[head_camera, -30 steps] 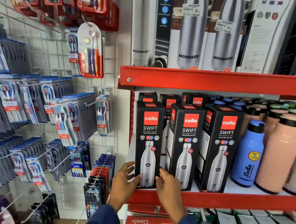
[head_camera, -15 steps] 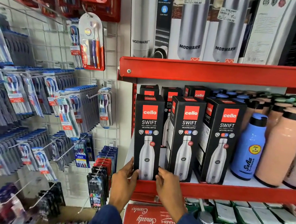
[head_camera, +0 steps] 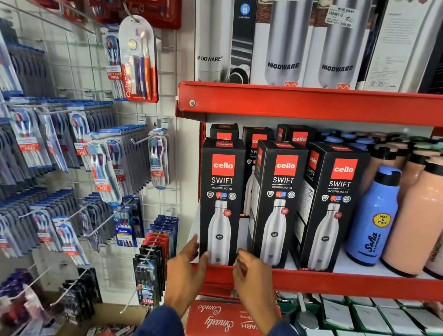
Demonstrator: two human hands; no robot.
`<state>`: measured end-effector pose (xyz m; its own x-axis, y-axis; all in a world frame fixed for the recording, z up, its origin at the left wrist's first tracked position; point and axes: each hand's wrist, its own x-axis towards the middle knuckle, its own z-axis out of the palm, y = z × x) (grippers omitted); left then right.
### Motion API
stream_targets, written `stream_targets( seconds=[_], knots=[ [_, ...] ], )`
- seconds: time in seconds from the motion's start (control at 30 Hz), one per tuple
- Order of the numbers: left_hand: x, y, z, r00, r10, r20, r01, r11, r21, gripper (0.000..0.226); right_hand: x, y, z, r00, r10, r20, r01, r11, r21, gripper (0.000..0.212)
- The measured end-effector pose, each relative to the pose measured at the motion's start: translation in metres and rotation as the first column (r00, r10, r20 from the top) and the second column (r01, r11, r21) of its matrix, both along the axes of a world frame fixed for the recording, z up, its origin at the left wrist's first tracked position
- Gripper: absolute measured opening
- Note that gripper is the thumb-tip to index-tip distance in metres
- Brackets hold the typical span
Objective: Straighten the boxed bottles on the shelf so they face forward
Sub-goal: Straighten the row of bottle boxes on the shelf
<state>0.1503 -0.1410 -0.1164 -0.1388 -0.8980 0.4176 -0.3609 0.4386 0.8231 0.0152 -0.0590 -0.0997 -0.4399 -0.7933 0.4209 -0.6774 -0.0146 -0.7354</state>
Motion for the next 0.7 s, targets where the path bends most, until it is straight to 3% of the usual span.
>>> stream_targets(
  seconds=[0.13,0.2,0.37,0.5,0.7],
  knots=[
    [0.001,0.013,0.003,0.982,0.111,-0.155,-0.136,0.978,-0.157,0.036,-0.012,0.016,-0.004,0.995,-0.031,0.091,0.038,0.997,-0.069,0.031],
    [-0.006,0.025,0.010,0.969,0.127,-0.213,-0.179,0.953,-0.243,0.031,-0.023,0.025,-0.004,0.990,-0.078,0.121,0.093,0.987,-0.127,0.026],
    [-0.044,0.056,0.015,0.988,-0.020,-0.154,-0.032,0.943,-0.332,0.030,-0.057,0.041,-0.004,0.965,-0.191,0.181,0.234,0.939,-0.253,0.022],
    [-0.078,0.074,0.008,0.992,-0.095,-0.086,0.076,0.976,-0.202,0.034,-0.078,0.048,-0.010,0.965,-0.176,0.196,0.212,0.960,-0.185,0.033],
    [-0.108,0.072,0.002,0.999,-0.051,0.012,0.052,0.997,-0.061,0.056,-0.099,0.047,-0.017,0.985,-0.067,0.158,0.069,0.998,-0.008,0.055]
  ],
)
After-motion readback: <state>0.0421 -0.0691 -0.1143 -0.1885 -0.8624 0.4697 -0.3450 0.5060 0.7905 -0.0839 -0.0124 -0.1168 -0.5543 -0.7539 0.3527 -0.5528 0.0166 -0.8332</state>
